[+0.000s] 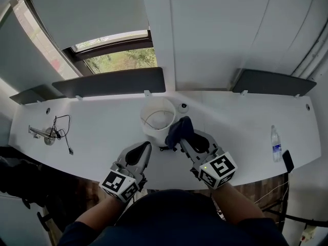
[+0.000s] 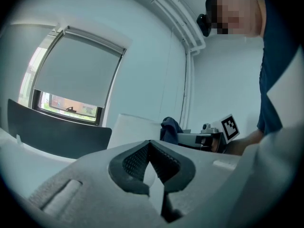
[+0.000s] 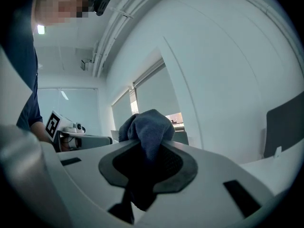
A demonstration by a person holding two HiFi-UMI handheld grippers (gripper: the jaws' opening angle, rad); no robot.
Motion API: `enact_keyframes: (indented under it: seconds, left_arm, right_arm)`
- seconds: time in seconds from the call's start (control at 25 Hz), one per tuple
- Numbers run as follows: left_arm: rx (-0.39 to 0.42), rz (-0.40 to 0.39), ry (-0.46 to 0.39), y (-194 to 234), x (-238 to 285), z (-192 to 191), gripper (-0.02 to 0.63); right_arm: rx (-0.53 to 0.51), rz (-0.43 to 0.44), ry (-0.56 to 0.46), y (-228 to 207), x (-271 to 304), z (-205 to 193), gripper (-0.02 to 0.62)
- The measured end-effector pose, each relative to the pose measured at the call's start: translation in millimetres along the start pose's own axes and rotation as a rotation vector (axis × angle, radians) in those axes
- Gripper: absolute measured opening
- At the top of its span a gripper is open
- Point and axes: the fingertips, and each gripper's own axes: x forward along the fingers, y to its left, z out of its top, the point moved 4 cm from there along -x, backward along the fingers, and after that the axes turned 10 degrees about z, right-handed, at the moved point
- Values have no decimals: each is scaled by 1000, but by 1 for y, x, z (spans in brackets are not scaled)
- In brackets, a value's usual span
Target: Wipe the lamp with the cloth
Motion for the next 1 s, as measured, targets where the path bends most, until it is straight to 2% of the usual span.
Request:
enact_keyframes:
  seconds: [0.36,0.84,1.0]
  left_arm:
    - [1,73,-20,13,13,10,3]
    - [-9,102,-9,24,23,5,3]
    - [-15,104,-12,24,25,5,3]
  right_arm:
    - [-47,15,-32,-33,21,23,87]
    - [42,-6,138,-63,27,-50,87]
    - [54,1,151,-66,28,-52,87]
